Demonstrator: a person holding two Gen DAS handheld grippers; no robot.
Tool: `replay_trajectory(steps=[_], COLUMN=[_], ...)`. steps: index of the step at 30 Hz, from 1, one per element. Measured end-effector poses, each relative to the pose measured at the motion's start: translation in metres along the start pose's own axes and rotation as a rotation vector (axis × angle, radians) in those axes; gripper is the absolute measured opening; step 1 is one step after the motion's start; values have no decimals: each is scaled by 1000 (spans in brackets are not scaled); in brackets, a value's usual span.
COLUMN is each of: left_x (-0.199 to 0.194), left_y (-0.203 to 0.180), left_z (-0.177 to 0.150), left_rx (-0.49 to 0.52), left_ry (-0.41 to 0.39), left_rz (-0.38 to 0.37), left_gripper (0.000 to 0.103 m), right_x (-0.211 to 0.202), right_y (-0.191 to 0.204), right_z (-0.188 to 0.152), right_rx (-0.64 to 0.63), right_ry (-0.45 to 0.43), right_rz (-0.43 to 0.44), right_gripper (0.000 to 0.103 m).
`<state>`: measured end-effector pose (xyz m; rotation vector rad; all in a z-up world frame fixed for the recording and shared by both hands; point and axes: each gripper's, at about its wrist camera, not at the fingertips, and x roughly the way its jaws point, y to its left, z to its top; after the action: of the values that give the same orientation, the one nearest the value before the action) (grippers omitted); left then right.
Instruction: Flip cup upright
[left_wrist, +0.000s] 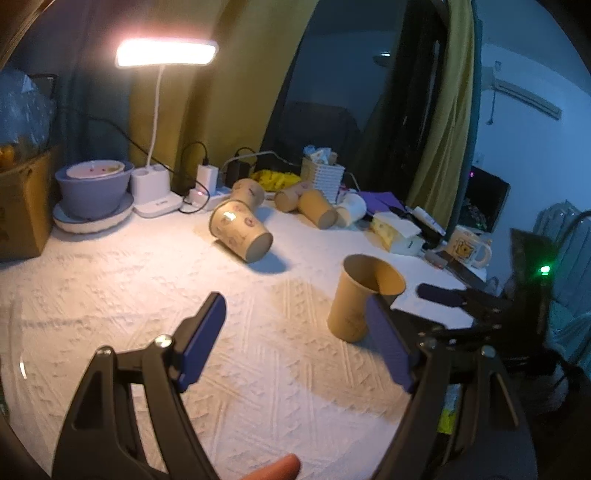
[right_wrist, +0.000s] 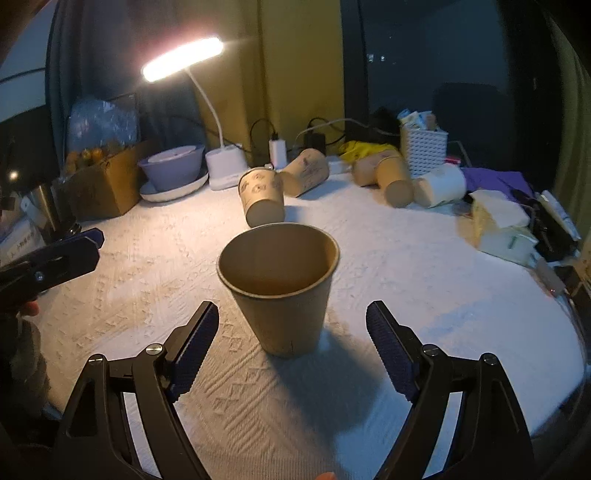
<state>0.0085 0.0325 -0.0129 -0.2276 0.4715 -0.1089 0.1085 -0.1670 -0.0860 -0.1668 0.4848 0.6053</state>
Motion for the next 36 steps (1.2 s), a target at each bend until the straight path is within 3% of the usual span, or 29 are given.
replay_trajectory(steps=[7,13,22,36], left_x=[-8,-25,-38,-65], left_y=[-8,-26,-41,-75], left_z=[-4,3,18,39], left_rx=[-10,58,61,151], left_ry=[-2,-68,-118,-232], left_rz=[77,113,98,59], left_gripper=[79,79,79,79], right_x=[-36,-64,-104,-139], right_y=[8,10,9,7], right_z=[-2,6,25,38], right_rx=[-12,5,1,-4], right_ry=[-15,-55,-164,-257], right_rz=[-24,-55,-106,-121], right_gripper=[85,85,85,84])
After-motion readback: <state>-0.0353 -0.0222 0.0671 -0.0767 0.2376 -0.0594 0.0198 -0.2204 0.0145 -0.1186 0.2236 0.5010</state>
